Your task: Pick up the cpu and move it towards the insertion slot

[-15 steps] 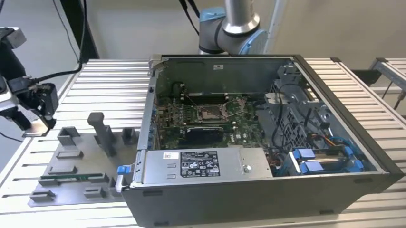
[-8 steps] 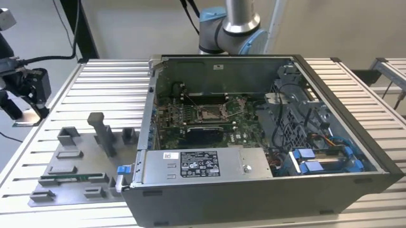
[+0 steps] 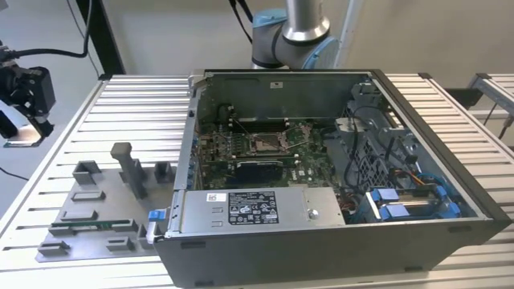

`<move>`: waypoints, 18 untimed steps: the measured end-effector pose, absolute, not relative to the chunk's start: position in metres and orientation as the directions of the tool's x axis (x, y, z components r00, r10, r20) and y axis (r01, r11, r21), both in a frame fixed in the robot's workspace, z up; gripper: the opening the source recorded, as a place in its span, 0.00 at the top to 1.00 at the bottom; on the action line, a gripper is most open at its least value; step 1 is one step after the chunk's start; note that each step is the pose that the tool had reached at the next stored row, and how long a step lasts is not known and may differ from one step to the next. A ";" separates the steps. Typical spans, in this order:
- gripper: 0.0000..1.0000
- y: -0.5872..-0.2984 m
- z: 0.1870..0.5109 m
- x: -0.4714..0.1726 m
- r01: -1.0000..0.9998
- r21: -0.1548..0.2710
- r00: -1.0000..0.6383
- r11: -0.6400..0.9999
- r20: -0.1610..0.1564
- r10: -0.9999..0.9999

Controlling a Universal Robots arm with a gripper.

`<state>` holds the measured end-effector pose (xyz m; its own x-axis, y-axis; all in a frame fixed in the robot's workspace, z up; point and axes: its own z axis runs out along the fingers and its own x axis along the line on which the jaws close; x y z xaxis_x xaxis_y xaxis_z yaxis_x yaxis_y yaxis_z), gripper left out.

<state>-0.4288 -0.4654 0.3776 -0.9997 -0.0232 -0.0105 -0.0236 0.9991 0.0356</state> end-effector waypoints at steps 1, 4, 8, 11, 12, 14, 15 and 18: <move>1.00 -0.465 0.380 -0.429 -0.024 0.036 -1.000 0.999 -0.011 -0.023; 1.00 -0.466 0.384 -0.427 -0.024 0.036 -1.000 0.999 -0.011 -0.023; 1.00 -0.465 0.385 -0.420 -0.024 0.036 -1.000 0.999 -0.011 -0.024; 1.00 -0.465 0.385 -0.413 -0.024 0.036 -1.000 0.999 -0.011 -0.024; 1.00 -0.465 0.386 -0.410 -0.024 0.036 -1.000 0.999 -0.011 -0.024; 1.00 -0.465 0.386 -0.405 -0.025 0.036 -1.000 0.999 -0.011 -0.024; 1.00 -0.465 0.386 -0.402 -0.025 0.036 -1.000 0.999 -0.011 -0.025; 1.00 -0.465 0.386 -0.394 -0.026 0.037 -1.000 0.999 -0.010 -0.025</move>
